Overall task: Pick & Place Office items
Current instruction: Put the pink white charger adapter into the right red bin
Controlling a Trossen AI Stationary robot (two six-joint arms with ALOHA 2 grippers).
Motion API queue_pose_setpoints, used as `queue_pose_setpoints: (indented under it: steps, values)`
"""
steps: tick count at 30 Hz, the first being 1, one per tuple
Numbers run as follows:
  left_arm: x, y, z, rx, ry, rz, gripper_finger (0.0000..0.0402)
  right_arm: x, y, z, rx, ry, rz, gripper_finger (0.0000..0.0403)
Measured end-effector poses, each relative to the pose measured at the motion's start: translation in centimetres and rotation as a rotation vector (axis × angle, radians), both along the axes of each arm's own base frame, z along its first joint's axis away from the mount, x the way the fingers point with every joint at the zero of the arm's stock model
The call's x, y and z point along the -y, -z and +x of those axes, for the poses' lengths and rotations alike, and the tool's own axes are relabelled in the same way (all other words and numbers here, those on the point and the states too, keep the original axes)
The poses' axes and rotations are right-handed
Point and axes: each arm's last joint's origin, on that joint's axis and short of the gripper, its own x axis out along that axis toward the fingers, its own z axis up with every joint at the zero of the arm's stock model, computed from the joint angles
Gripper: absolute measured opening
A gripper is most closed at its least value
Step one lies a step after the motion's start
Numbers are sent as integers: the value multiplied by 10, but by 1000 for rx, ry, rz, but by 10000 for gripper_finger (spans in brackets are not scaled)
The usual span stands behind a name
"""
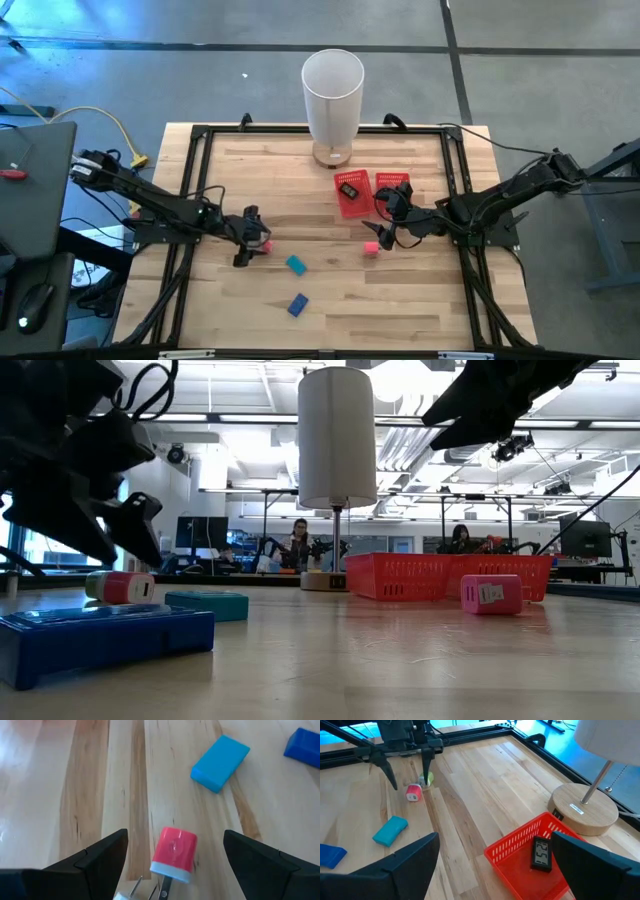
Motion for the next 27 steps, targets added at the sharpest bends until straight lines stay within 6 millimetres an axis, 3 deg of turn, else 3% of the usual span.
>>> queue_pose_setpoints:
  steps: [27]
  values:
    - [5, 35, 14, -124, -43, 1, 319, 0, 0, 0, 4, 0, 2, 368]
